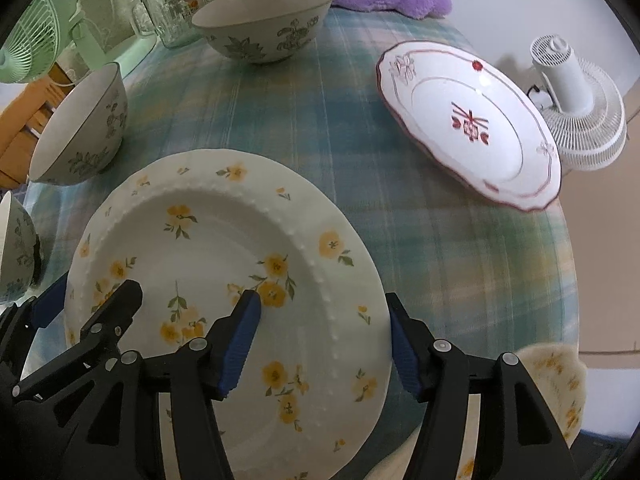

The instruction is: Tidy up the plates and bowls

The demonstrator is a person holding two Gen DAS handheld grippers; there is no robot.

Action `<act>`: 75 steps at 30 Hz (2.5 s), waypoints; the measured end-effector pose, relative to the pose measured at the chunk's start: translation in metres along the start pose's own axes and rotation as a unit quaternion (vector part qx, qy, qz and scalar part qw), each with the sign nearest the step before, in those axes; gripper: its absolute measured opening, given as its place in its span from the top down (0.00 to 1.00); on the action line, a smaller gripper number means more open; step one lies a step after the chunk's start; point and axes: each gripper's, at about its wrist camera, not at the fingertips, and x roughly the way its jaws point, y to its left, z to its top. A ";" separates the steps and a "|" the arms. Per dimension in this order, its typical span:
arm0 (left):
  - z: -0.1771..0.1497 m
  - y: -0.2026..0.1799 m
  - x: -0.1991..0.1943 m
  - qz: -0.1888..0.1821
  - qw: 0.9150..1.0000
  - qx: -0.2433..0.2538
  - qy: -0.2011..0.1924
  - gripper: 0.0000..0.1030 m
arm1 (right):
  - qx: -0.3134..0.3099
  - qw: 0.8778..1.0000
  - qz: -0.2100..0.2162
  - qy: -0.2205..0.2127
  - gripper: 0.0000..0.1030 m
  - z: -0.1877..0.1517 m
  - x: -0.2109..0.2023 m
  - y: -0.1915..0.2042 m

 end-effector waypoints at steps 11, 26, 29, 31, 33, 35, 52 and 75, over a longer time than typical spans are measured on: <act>-0.037 0.013 -0.017 -0.017 1.000 0.006 0.018 0.37 | -0.009 1.000 -0.019 0.012 0.36 -0.036 -0.017 0.015; -0.062 0.010 -0.050 -0.050 0.998 0.034 -0.004 0.37 | 0.027 0.999 -0.046 -0.009 0.36 -0.072 -0.055 0.012; -0.065 0.001 -0.057 -0.047 0.998 0.034 -0.018 0.37 | 0.036 0.998 -0.046 -0.015 0.37 -0.076 -0.062 0.003; -0.066 -0.005 -0.060 -0.048 0.998 0.031 -0.018 0.37 | 0.039 0.998 -0.047 -0.018 0.37 -0.079 -0.066 -0.002; -0.068 -0.011 -0.063 -0.049 0.998 0.032 -0.020 0.37 | 0.039 0.998 -0.047 -0.021 0.37 -0.080 -0.069 -0.010; -0.068 -0.019 -0.067 -0.047 0.998 0.032 -0.022 0.37 | 0.038 0.998 -0.043 -0.024 0.37 -0.082 -0.072 -0.018; -0.064 -0.097 -0.084 -0.025 0.999 -0.004 -0.031 0.37 | 0.014 0.999 -0.025 -0.021 0.37 -0.076 -0.082 -0.097; -0.090 -0.199 -0.075 -0.061 0.998 0.010 -0.014 0.37 | 0.039 0.998 -0.057 -0.014 0.37 -0.103 -0.074 -0.203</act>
